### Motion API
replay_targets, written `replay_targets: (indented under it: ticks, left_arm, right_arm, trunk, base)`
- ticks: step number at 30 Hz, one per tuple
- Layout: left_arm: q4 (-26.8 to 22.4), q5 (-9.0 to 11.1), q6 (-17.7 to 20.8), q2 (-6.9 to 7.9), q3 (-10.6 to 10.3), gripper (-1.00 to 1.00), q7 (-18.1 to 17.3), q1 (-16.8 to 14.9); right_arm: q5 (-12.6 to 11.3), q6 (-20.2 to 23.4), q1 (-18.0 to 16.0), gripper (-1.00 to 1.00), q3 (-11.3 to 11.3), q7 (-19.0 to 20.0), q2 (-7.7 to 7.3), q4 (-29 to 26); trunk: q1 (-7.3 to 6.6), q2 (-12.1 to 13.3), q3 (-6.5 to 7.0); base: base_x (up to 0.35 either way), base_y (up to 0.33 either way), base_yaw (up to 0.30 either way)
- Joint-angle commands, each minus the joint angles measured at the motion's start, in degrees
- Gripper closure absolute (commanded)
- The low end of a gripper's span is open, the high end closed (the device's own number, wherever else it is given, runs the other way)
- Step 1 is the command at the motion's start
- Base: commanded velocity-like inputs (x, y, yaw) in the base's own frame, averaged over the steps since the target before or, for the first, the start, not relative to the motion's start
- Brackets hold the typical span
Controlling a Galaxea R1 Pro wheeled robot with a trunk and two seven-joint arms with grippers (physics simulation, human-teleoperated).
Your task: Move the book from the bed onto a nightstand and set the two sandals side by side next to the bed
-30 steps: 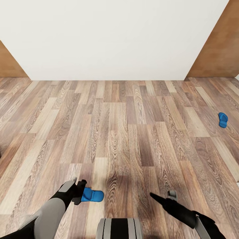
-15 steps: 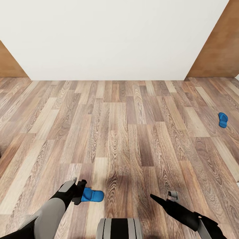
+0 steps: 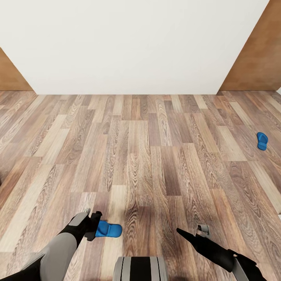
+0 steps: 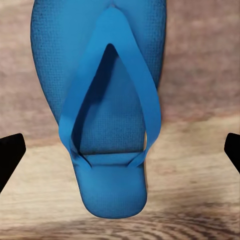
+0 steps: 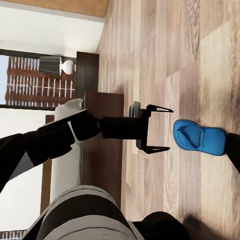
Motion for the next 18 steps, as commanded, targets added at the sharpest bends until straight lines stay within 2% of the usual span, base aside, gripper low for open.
replay_targets:
  ticks: [1, 15, 18]
  left_arm:
    - [-0.19, 0.37, 0.21, -0.04, 0.07, -1.0, 0.39, 0.01]
    - [-0.19, 0.37, 0.25, 0.05, 0.07, -1.0, 0.39, 0.01]
    - [-0.19, 0.37, 0.25, 0.02, 0.07, -1.0, 0.36, 0.01]
  right_arm:
    - [-0.25, 0.54, -0.01, -1.0, 0.0, 0.09, -0.01, 0.0]
    - [-0.25, 0.54, -0.01, -1.0, 0.0, -0.06, 0.0, -0.01]
    - [-0.22, 0.54, -0.01, -1.0, 0.0, -0.1, -0.01, -0.01]
  trunk:
    - [-0.01, -0.01, -0.04]
    - [-0.01, -0.01, -0.04]
    - [0.07, -0.05, -0.7]
  base:
    - [0.0, 0.0, 0.0]
    - [0.0, 0.0, 0.0]
    - [0.0, 0.0, 0.0]
